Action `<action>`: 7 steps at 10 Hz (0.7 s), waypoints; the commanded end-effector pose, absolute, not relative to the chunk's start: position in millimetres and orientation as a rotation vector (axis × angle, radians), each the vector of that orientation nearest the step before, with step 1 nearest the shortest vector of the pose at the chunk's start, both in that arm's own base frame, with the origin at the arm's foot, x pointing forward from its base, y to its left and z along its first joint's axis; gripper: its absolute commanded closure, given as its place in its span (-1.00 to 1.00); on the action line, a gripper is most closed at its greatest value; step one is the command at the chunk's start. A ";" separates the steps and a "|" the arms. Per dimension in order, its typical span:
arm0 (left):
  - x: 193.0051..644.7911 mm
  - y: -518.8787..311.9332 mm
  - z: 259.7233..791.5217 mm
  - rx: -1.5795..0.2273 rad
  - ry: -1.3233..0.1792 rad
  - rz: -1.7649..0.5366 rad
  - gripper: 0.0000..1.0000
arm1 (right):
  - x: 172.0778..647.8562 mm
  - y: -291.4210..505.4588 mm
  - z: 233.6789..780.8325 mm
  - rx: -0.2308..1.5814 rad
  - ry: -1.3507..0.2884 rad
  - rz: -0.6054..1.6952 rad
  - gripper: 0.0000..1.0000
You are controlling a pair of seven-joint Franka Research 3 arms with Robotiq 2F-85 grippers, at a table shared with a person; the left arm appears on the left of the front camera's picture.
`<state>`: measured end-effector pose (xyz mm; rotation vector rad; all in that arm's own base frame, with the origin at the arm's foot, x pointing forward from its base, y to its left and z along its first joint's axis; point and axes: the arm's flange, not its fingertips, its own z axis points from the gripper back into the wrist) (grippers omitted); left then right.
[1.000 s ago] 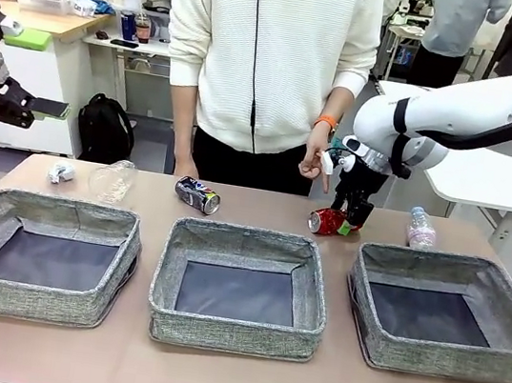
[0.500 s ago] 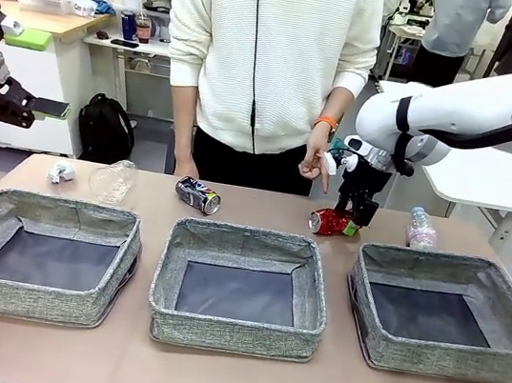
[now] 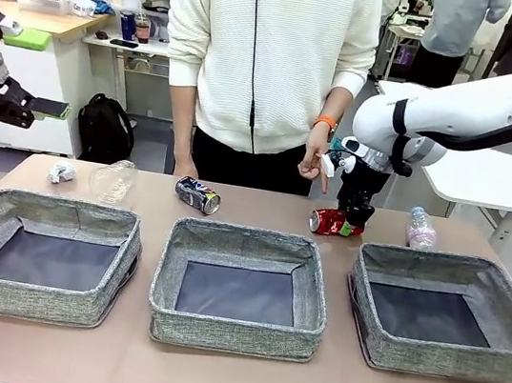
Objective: Sort the waste into the appropriate baskets.
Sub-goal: Pick up the waste item pointed out by the person.
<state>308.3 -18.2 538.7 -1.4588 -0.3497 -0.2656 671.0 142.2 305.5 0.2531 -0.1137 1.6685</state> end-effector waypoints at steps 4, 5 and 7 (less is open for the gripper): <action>307.8 -19.2 538.5 -1.478 -0.369 -0.286 -1.00 | 672.3 141.9 304.0 0.206 -0.085 1.645 1.00; 307.8 -19.2 538.5 -1.478 -0.369 -0.286 -1.00 | 673.0 142.2 304.4 0.210 -0.084 1.639 1.00; 307.8 -19.2 538.5 -1.478 -0.369 -0.286 -1.00 | 672.6 138.6 307.8 0.267 -0.095 1.636 1.00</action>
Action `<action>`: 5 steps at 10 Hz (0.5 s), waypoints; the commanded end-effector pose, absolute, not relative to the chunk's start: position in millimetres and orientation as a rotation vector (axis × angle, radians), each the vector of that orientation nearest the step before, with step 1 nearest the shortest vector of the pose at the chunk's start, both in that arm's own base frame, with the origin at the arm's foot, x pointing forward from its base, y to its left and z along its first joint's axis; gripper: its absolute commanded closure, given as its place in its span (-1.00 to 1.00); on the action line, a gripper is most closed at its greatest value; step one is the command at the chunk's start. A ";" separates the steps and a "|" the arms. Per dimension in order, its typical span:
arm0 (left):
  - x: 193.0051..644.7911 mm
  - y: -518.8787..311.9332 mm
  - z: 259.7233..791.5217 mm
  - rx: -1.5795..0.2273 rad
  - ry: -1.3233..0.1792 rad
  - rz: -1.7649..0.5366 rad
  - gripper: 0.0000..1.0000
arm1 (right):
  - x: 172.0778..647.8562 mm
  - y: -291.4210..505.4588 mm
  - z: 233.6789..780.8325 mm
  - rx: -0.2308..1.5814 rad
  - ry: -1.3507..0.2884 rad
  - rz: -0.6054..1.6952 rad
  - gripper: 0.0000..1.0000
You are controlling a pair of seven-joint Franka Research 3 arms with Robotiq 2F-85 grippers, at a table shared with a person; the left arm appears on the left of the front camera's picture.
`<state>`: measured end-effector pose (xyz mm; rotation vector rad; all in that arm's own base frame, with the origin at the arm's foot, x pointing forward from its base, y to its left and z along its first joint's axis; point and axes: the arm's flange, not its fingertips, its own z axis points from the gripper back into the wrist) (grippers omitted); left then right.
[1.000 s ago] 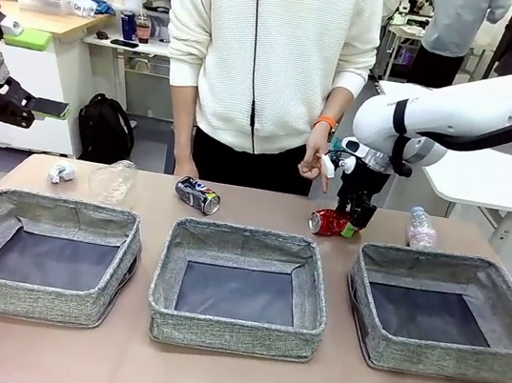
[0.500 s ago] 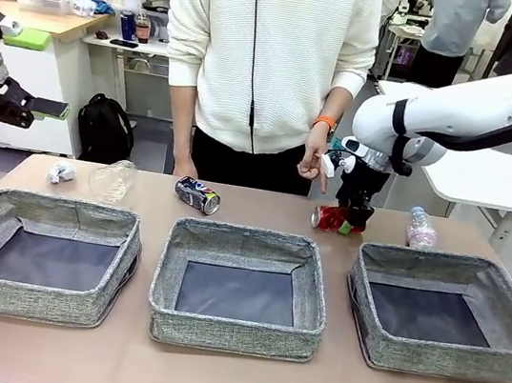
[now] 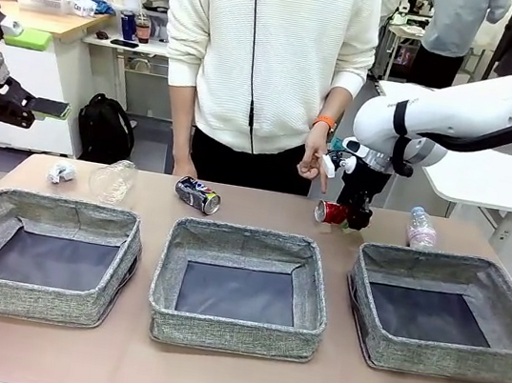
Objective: Sort the waste into the appropriate baskets.
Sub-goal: Pick up the waste item pointed out by the person.
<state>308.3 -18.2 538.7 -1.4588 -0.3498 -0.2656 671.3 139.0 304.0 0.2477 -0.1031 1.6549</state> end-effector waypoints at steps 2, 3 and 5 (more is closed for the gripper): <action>307.8 -19.2 538.5 -1.478 -0.369 -0.286 -1.00 | 656.3 133.7 326.9 0.230 -0.067 1.607 1.00; 307.8 -19.2 538.5 -1.478 -0.369 -0.286 -1.00 | 632.3 129.0 354.7 0.198 0.014 1.571 1.00; 307.8 -19.2 538.5 -1.478 -0.369 -0.286 -1.00 | 556.7 117.5 438.3 0.123 0.043 1.446 1.00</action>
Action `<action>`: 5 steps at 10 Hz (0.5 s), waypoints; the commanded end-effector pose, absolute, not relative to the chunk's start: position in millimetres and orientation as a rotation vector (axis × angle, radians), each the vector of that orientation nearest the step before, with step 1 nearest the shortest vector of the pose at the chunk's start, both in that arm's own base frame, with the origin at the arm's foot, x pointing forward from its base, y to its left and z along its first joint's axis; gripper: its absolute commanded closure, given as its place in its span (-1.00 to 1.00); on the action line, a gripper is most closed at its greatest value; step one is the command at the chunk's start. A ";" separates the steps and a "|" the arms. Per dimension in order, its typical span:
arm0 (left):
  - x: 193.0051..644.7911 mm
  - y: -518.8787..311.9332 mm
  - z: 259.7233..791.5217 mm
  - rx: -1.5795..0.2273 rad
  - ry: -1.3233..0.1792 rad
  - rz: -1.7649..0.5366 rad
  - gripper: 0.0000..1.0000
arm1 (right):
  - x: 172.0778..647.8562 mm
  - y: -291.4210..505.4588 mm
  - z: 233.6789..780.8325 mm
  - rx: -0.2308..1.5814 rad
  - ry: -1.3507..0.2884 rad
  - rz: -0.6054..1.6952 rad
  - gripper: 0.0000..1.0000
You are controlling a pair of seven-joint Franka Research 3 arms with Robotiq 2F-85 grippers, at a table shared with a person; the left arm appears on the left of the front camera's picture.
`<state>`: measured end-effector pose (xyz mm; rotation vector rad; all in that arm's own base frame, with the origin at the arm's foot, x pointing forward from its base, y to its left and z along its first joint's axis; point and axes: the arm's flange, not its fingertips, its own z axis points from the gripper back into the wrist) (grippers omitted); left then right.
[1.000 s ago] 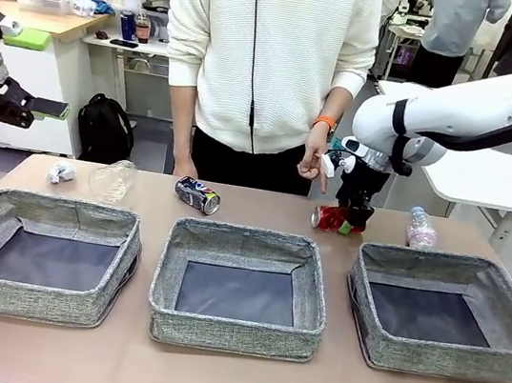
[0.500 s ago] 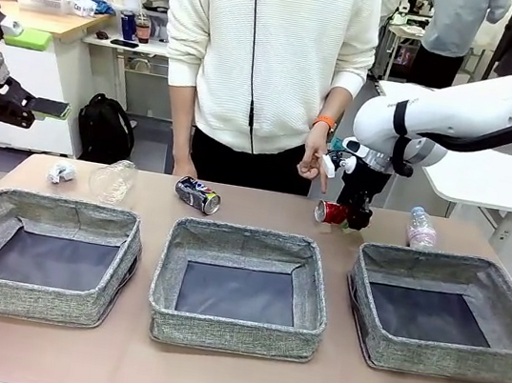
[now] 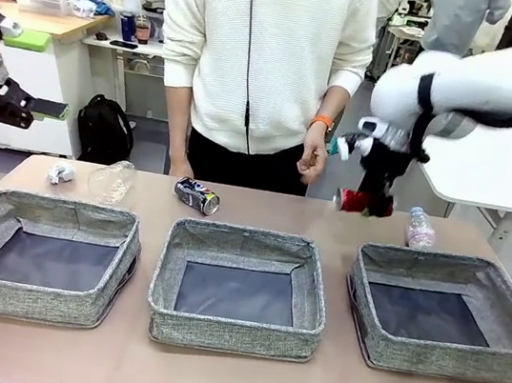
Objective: Sort the waste into the appropriate baskets.
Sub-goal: Pick up the waste item pointed out by the person.
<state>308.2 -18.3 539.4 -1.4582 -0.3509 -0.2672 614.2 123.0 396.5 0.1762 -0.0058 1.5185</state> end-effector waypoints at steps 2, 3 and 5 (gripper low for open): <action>307.8 -19.2 538.5 -1.478 -0.369 -0.286 -1.00 | 462.7 130.8 481.9 -0.142 0.085 1.323 1.00; 307.8 -19.2 538.5 -1.478 -0.369 -0.286 -1.00 | 429.4 132.2 491.2 -0.175 0.014 1.267 1.00; 307.8 -19.2 538.5 -1.478 -0.369 -0.286 -1.00 | 405.7 108.1 482.7 -0.020 -0.126 1.291 1.00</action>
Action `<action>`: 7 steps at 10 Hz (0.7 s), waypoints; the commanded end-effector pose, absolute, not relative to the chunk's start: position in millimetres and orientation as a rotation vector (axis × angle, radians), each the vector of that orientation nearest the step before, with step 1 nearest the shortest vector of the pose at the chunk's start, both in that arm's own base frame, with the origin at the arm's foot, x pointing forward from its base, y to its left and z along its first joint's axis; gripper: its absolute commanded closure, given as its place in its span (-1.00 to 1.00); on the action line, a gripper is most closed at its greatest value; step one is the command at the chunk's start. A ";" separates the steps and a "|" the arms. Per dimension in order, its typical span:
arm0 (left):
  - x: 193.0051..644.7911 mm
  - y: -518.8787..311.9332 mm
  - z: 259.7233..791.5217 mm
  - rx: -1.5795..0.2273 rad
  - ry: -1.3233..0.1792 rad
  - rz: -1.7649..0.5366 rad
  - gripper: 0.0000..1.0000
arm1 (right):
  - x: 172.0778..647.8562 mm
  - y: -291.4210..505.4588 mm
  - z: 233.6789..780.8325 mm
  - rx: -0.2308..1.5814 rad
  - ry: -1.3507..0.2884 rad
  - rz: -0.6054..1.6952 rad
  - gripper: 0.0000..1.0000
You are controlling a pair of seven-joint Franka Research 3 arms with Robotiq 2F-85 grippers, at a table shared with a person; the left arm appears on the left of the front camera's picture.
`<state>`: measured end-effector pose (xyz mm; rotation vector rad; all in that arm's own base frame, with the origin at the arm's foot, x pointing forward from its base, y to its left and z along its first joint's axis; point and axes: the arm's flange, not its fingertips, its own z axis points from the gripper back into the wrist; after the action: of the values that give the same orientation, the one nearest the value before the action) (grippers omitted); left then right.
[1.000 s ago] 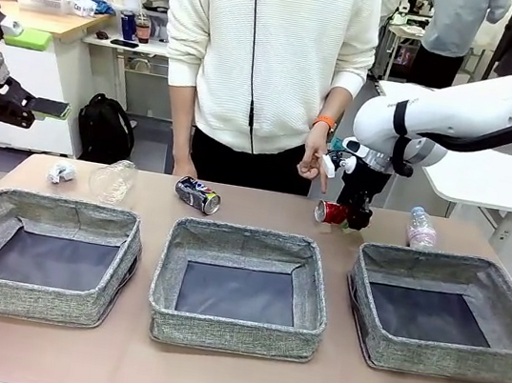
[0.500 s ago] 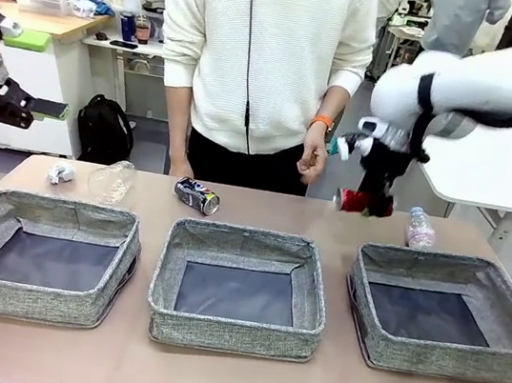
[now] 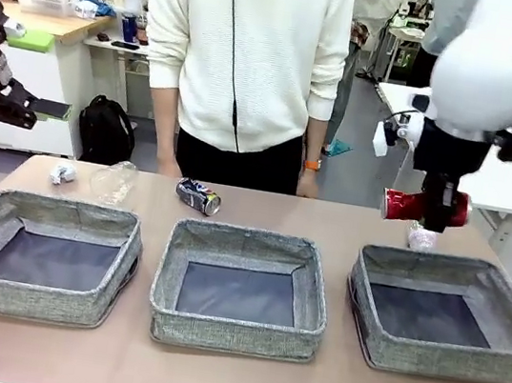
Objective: Sort the waste into the appropriate baskets.
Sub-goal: Pick up the waste item pointed out by the person.
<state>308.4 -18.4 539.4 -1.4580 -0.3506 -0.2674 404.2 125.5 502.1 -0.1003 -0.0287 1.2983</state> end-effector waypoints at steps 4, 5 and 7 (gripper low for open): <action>307.8 -19.2 538.5 -1.478 -0.369 -0.286 -1.00 | 432.1 129.1 504.4 -0.121 0.005 1.313 1.00; 307.8 -19.2 538.5 -1.478 -0.369 -0.286 -1.00 | 417.7 124.5 499.4 -0.102 -0.017 1.316 0.78; 307.8 -19.2 538.5 -1.478 -0.369 -0.286 -1.00 | 432.4 196.6 548.9 -0.066 0.027 1.288 0.78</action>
<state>308.8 -18.5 538.9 -1.4583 -0.3495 -0.2671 425.7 157.0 517.3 -0.0761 0.0107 1.3293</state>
